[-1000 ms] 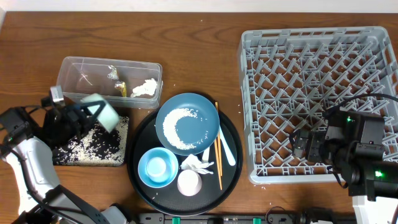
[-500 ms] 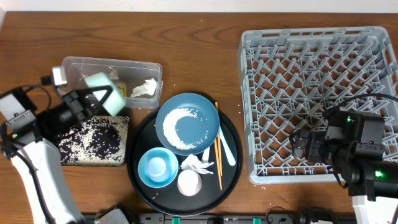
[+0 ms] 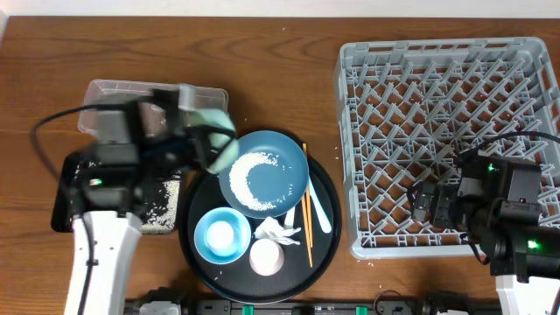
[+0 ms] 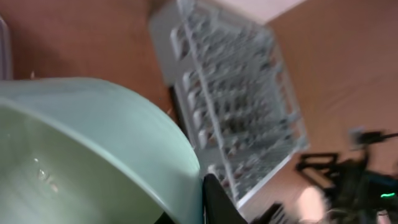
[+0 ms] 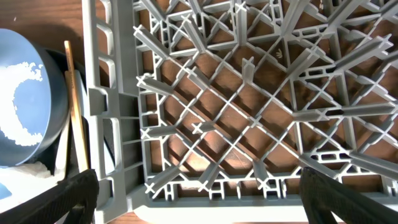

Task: Sort waste into correct bins and load items into the dishwasher rack
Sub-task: 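Return the green bowl with the left gripper onto the blue plate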

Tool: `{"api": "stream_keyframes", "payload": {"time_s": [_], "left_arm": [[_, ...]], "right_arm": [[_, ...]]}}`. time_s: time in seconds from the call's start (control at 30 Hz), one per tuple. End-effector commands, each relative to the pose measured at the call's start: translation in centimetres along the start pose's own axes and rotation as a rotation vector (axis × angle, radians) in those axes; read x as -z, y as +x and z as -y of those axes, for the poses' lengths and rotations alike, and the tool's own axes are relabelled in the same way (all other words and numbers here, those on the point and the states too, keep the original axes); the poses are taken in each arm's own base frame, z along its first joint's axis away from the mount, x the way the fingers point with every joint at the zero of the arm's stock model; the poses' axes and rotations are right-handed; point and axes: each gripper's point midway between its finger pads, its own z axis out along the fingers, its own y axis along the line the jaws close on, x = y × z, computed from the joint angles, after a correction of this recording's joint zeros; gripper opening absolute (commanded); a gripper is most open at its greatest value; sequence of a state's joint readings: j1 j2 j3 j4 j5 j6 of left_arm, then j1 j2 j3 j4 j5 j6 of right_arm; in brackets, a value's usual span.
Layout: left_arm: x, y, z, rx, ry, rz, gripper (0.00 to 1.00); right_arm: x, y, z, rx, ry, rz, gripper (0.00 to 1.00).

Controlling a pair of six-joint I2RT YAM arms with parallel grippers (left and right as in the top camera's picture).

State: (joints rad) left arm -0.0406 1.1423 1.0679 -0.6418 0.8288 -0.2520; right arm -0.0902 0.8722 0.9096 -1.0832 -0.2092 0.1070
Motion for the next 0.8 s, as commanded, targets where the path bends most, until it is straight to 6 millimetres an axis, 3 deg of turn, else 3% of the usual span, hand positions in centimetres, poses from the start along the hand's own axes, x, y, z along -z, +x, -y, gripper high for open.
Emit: {"api": "stream_keyframes", "payload": {"time_s": [0.0,0.2,0.5,0.77], "left_arm": [[-1.9,0.3,-1.6,-0.068,-0.225,-0.003,0.06],[-6.9,3.6,-1.9,-0.176,-0.344,-0.138,0.06],[-13.5,7.9,-4.2,-0.214,-0.401,-0.324,0.06],[-15.1,9.3,-5.0,-0.216,-0.411,-0.373,0.07]], "right_arm": [[0.5,-0.6,-0.1,-0.007,0.000,0.023,0.99],[0.5,-0.6,-0.1,-0.007,0.000,0.023,0.99],[0.5,-0.6,-0.1,-0.007,0.000,0.023,0.99],[0.5,-0.6,-0.1,-0.007,0.000,0.023,0.99]]}}
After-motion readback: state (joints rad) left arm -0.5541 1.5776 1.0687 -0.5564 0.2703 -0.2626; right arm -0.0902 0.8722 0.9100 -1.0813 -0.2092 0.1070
